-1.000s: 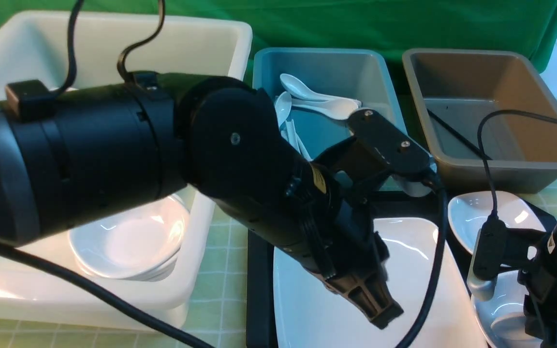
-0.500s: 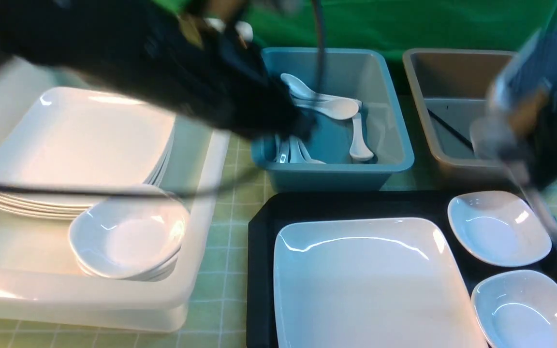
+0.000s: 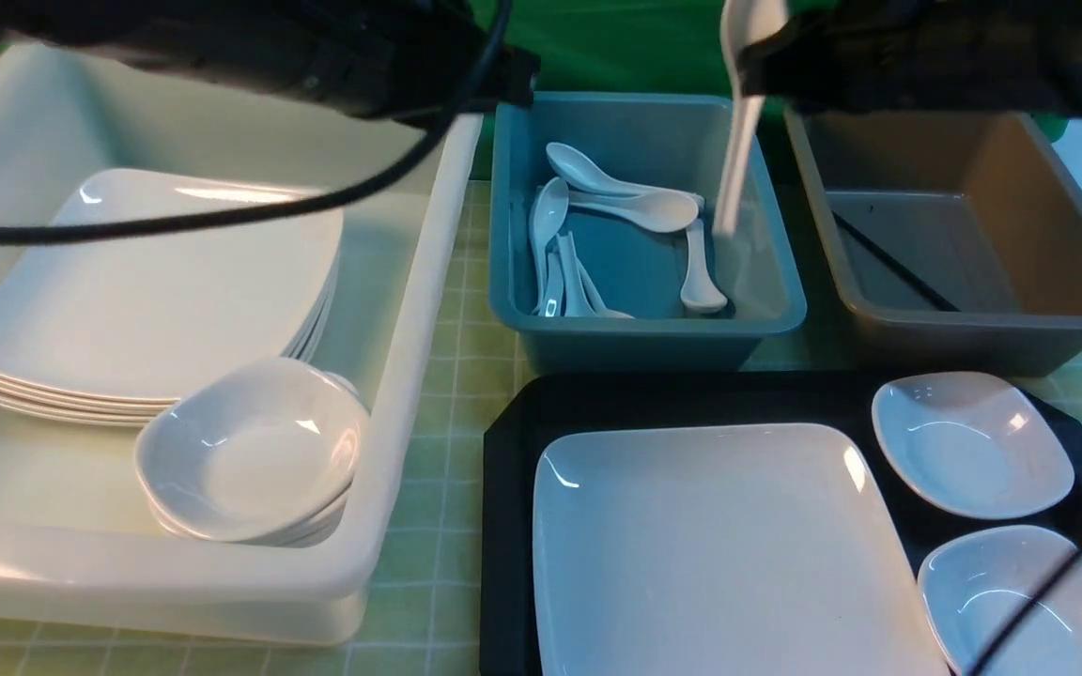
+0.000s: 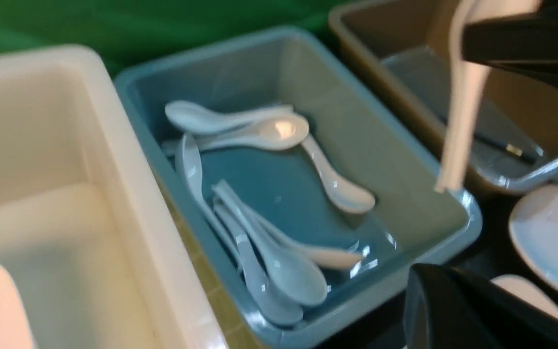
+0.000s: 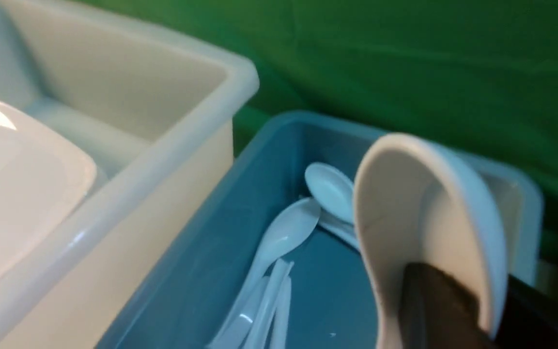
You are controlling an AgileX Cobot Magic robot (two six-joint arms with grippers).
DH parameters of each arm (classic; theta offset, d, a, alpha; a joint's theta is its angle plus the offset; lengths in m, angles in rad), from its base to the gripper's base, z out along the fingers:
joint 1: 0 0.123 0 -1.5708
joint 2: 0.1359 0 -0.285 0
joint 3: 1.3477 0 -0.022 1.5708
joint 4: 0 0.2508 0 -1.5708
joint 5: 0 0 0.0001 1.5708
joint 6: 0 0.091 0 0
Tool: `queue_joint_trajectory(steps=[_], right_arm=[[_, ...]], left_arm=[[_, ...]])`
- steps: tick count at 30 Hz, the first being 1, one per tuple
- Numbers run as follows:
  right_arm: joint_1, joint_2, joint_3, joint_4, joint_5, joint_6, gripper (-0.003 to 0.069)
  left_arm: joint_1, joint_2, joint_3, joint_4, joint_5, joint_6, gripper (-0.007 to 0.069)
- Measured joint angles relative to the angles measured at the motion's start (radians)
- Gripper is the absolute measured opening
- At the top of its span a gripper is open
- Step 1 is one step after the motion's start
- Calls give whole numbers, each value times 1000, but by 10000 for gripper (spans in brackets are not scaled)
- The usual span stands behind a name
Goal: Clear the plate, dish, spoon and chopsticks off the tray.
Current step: Use the right arm to put the soup spoon into the small storage box in the middle, then use the right arm to grab a small plate from the dinner plate
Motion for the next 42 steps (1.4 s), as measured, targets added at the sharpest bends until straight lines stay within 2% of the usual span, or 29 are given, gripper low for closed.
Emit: queue_joint_trajectory(steps=[3, 5, 6, 9, 11, 13, 14, 15, 17, 19, 21, 22, 24, 26, 30, 31, 32, 35, 37, 39, 42], right_arm=[[2, 110, -70, 3, 0, 98, 143], [2, 139, -90, 3, 13, 143, 248], [2, 145, -97, 3, 27, 168, 326], [0, 139, -107, 4, 110, 194, 467], [-18, 104, -114, -32, 258, 200, 506], [-38, 62, -124, -91, 386, 201, 484], [-53, 14, -130, -148, 485, 202, 433], [-59, 6, -131, -160, 518, 203, 409], [-78, -100, -131, -329, 723, 203, 192], [-80, -158, -112, -406, 828, 212, 86], [-80, -236, -42, -439, 872, 231, 38], [-80, -244, -32, -442, 875, 231, 36], [-53, -363, 132, -470, 884, 230, 48], [-9, -428, 245, -501, 856, 228, 85], [110, -529, 494, -618, 767, 249, 272], [124, -534, 519, -645, 755, 258, 297], [177, -541, 623, -739, 734, 316, 407], [232, -520, 762, -857, 673, 436, 547], [237, -511, 796, -869, 653, 463, 568], [241, -499, 837, -887, 624, 489, 575], [241, -491, 868, -908, 602, 504, 575]], left_arm=[[0, 30, 0, 0, 72, -3, -3], [0, 35, 0, 2, 121, -3, -3], [0, 35, 0, 6, 138, -3, -3], [1, 30, 0, 14, 203, 6, -3], [1, 21, 0, 20, 270, 20, -3], [1, 9, 0, 21, 325, 39, -3], [1, -1, 0, 20, 352, 58, -3], [1, -4, 0, 18, 358, 62, -3], [1, -44, 18, -30, 408, 137, -3], [1, -79, 45, -80, 414, 170, -3], [0, -123, 95, -132, 407, 197, -3], [0, -123, 101, -132, 407, 197, -3], [0, -178, 185, -176, 393, 222, -3], [0, -207, 238, -185, 384, 237, -3], [0, -240, 315, -190, 363, 279, -3], [0, -243, 325, -190, 360, 288, -3], [0, -248, 348, -194, 351, 301, -3], [0, -248, 369, -225, 321, 322, -3], [-2, -247, 371, -248, 292, 351, -3], [-43, -247, 371, -281, 215, 438, -3], [-116, -244, 371, -285, 141, 460, -3]])
